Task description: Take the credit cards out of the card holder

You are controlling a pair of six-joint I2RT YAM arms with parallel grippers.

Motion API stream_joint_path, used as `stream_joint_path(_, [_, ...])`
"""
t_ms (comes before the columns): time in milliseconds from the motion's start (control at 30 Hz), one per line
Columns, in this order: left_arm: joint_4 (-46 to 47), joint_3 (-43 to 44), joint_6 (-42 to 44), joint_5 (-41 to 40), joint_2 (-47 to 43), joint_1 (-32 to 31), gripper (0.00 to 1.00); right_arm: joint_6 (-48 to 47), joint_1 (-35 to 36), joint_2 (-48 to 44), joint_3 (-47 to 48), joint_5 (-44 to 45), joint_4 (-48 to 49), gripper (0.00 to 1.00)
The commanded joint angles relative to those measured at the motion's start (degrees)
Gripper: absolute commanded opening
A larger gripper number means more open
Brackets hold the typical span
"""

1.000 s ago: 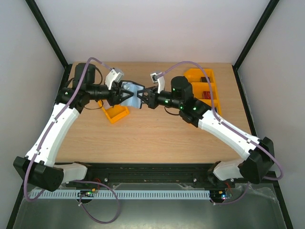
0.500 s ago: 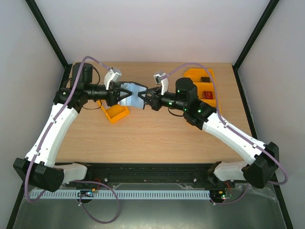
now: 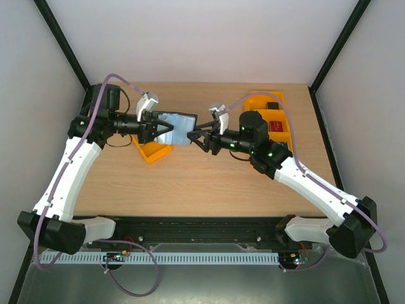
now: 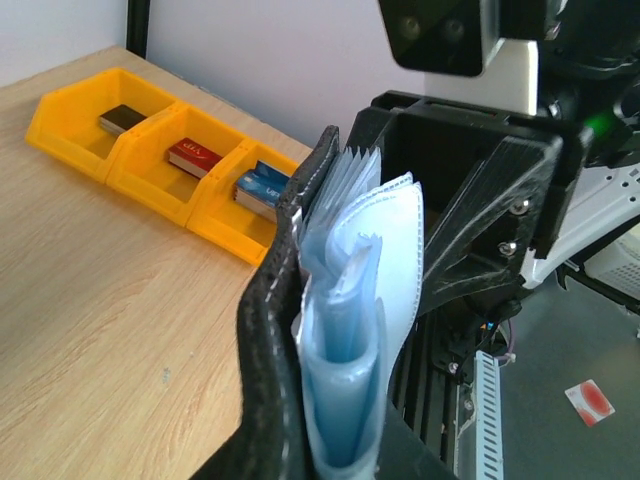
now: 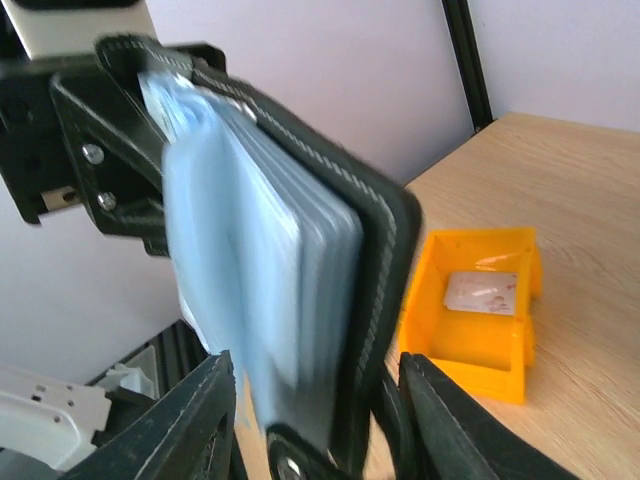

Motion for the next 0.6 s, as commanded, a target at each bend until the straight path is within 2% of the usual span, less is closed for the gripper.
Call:
stream_joint_path(0, [-1.01,2.45,2.06,2.66,-0.46,0.43,0.02,-2.8,-1.64,-4.08,-2.73,-0.96,1.66,0.45])
stream_joint_path(100, [-1.42,2.03,2.61,3.15,-1.13,0.44,0.02,-3.79,-2.67,-6.09,-4.8,-2.12,1.78,0.45])
stream_joint_path(367, [-3.97,3.02,5.66,5.39,-1.08,0.43,0.02,-5.17,-2.96,-7.46,-3.63,-2.13,1.38,0.55])
stream_joint_path(567, [-11.21,5.15,13.81,8.72,-1.21,0.45,0.02,-4.18,-2.89,-5.36,-1.92,0.2,1.74,0.51])
